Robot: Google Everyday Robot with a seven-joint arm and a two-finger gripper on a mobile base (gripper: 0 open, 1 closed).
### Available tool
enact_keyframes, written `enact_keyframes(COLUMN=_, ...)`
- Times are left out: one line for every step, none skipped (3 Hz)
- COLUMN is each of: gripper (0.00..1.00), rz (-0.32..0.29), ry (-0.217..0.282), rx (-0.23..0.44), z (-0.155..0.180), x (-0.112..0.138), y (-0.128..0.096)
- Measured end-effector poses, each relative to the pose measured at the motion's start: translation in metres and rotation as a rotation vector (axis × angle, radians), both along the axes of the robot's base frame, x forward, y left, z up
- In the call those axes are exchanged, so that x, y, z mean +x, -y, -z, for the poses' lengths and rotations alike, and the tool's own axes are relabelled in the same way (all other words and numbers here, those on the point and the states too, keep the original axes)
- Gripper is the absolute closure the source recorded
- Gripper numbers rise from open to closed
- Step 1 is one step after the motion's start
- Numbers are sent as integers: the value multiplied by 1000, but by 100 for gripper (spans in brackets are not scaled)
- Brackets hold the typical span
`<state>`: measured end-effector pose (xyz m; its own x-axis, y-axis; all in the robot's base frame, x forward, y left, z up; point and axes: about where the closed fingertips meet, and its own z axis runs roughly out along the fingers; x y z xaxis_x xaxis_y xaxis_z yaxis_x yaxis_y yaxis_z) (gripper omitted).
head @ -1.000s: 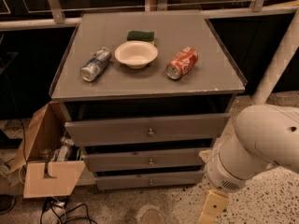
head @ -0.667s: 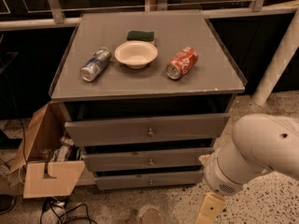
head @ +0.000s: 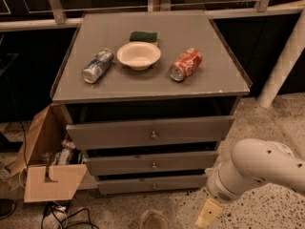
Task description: Open bottom drawer
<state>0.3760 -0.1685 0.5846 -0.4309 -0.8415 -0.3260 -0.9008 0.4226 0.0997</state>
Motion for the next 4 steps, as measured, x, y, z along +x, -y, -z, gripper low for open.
enact_keyframes(gripper=0, rz=0, ry=0, rx=0, z=0, x=0, y=0)
enact_keyframes(gripper=0, rz=17, ry=-16, rx=-5, z=27, x=1, y=-1)
enact_keyframes(gripper=0, rz=77, ry=-45, rx=19, z=93, x=12, y=-2)
enact_keyframes(gripper=0, rz=109, ry=-72, rx=35, z=133, x=18, y=-4)
